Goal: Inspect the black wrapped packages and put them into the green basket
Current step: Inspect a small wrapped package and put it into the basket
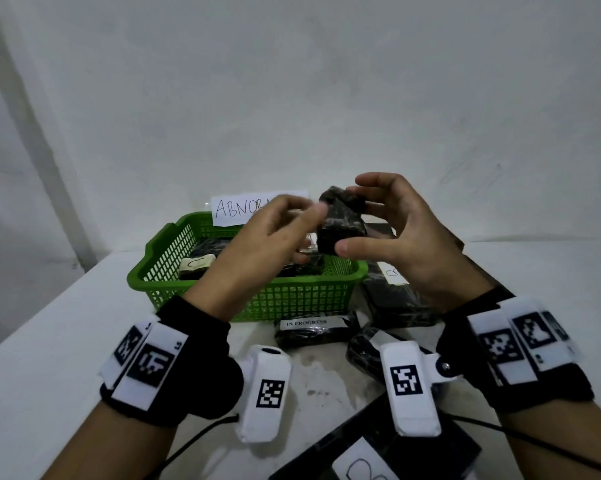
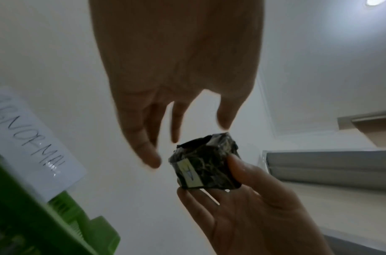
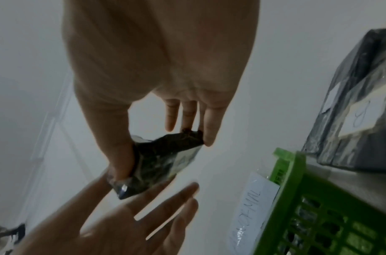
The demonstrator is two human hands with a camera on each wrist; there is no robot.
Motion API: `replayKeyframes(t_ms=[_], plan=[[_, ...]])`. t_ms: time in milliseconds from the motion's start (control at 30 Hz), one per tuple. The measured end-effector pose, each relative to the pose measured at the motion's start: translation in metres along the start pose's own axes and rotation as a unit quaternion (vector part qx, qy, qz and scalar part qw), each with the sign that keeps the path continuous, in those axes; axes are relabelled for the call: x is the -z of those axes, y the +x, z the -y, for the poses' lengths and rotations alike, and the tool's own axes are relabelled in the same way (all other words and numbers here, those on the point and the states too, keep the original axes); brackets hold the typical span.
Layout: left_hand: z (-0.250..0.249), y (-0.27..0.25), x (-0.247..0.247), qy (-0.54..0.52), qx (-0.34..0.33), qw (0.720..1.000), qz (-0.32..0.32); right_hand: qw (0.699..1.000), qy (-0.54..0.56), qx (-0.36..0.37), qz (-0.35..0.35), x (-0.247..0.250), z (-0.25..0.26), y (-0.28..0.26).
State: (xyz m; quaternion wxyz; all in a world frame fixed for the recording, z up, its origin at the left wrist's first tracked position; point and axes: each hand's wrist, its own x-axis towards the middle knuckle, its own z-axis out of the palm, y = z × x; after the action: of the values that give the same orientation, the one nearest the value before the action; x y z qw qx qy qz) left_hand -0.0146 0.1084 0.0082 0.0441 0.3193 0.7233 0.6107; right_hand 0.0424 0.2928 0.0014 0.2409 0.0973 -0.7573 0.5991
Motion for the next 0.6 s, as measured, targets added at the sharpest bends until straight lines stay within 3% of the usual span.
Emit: replayKeyframes(t_ms=[100, 233, 400, 600], plan=[[0.0001, -0.0003, 0.0003, -0.025, 0.046, 0.998, 0.020, 0.998, -0.048, 0.036, 0.009, -0.0012, -0.0043, -0.0003], [-0.0001, 0.0005, 0.0020, -0.097, 0.030, 0.995, 0.013, 0.998, -0.044, 0.017, 0.052, -0.0008, -0.0019, -0.0023], [0.0022, -0.0005, 0.0032, -0.113, 0.008, 0.993, 0.017, 0.999, 0.017, -0.042, -0.009, 0.0017, 0.0000, 0.0023], [0.0017, -0.0021, -0.0007, -0.060, -0.005, 0.997, 0.055, 0.999, -0.009, -0.019, -0.030, -0.0037, -0.0024, 0.0012]])
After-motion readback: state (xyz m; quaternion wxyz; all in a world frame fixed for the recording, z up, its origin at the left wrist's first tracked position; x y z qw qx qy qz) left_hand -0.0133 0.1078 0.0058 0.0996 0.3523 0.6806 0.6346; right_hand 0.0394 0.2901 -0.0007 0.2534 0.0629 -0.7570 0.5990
